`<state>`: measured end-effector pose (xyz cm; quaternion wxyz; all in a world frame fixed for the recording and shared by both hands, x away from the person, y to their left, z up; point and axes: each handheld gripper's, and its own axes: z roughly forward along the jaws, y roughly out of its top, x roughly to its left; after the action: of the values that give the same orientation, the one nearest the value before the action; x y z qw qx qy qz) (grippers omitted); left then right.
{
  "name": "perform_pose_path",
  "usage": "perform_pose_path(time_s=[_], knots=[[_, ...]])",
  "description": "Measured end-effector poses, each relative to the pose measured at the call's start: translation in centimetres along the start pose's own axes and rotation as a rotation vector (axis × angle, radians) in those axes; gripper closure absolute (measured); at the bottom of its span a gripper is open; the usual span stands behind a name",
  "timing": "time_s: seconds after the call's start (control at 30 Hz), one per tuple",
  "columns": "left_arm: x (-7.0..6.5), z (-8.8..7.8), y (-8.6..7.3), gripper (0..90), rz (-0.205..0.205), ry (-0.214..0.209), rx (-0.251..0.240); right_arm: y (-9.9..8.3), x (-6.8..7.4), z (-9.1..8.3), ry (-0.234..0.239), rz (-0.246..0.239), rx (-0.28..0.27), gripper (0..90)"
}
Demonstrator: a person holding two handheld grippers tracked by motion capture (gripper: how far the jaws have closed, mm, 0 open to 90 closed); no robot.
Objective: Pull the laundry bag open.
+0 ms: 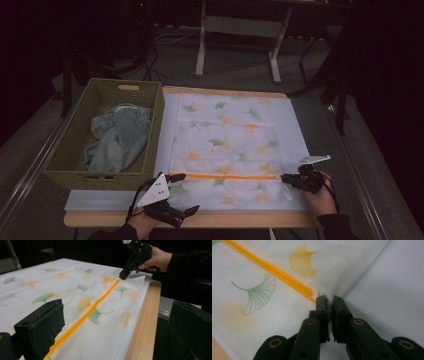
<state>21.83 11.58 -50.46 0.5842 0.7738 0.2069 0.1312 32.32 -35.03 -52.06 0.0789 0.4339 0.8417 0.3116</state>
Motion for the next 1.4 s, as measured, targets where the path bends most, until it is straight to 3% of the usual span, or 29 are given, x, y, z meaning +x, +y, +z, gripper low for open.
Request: perform_pose_path(time_s=[0.07, 0.17, 0.27, 0.43, 0.57, 0.73, 0.93, 1.13, 1.4], knots=[[-0.1, 0.2, 0.0, 0.5, 0.002, 0.015, 0.034, 0.1, 0.1, -0.2, -0.003, 0.001, -0.008, 84.5], [-0.5, 0.8, 0.2, 0.5, 0.005, -0.004, 0.097, 0.7, 0.2, -1.2, 0.016, 0.006, -0.044, 84.4], [-0.9, 1.1, 0.4, 0.5, 0.024, -0.029, 0.111, 1.1, 0.2, -2.0, 0.041, 0.017, -0.077, 84.4], [-0.9, 1.5, 0.9, 0.5, 0.025, -0.064, 0.108, 1.6, 0.1, -2.9, 0.074, 0.018, -0.104, 84.4], [-0.8, 1.8, 1.4, 0.5, 0.025, -0.065, 0.115, 2.1, 0.4, -3.4, 0.077, 0.009, -0.108, 84.4], [-0.7, 2.6, 2.3, 0.5, 0.028, -0.076, 0.121, 3.3, 1.1, -4.6, 0.087, -0.028, -0.129, 84.4], [-0.7, 3.8, 3.7, 0.7, 0.062, -0.092, 0.142, 4.3, 1.7, -5.6, 0.086, -0.06, -0.143, 84.4], [-0.6, 5.3, 5.4, 2.0, 0.09, -0.105, 0.142, 4.8, 1.9, -6.3, 0.109, -0.062, -0.167, 84.4], [-0.9, 8.3, 6.8, 12.0, 0.144, -0.111, 0.167, 5.3, 2.3, -6.7, 0.106, -0.086, -0.169, 84.4]])
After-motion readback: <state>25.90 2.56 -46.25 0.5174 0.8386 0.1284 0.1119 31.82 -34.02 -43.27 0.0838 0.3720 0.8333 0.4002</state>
